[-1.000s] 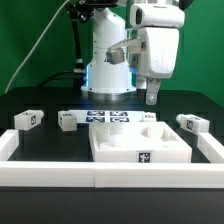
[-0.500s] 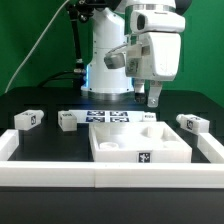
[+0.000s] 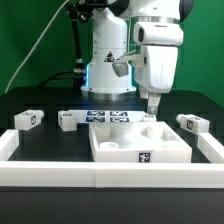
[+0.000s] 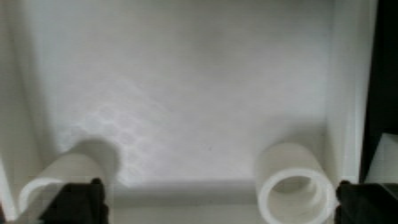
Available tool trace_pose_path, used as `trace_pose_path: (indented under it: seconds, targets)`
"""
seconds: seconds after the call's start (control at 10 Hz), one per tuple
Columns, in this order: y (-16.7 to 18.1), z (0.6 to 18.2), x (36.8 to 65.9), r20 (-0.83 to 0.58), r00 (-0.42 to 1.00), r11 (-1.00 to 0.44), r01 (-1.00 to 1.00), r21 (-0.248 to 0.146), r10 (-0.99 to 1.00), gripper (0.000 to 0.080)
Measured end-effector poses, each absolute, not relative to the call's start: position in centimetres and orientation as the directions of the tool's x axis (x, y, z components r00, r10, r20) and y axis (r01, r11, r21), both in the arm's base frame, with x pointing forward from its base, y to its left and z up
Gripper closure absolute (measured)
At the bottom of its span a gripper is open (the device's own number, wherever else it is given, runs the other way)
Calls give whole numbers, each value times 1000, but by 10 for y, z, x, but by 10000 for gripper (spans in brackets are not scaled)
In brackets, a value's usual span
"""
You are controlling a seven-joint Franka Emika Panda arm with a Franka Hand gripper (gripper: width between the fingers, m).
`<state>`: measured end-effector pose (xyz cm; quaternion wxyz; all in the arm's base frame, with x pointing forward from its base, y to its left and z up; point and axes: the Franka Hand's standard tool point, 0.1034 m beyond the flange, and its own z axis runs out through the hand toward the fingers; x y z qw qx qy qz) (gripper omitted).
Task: Assemble one leg
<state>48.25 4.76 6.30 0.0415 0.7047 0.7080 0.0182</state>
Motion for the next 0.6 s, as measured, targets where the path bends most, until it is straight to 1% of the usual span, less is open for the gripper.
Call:
trace_pose_path:
  seconds: [0.4,0.6]
  targets:
    - [31,50,467,-40,13,-11,999,47,999,150]
    - [20,39,461,-39,12,-11,1000,24,999,150]
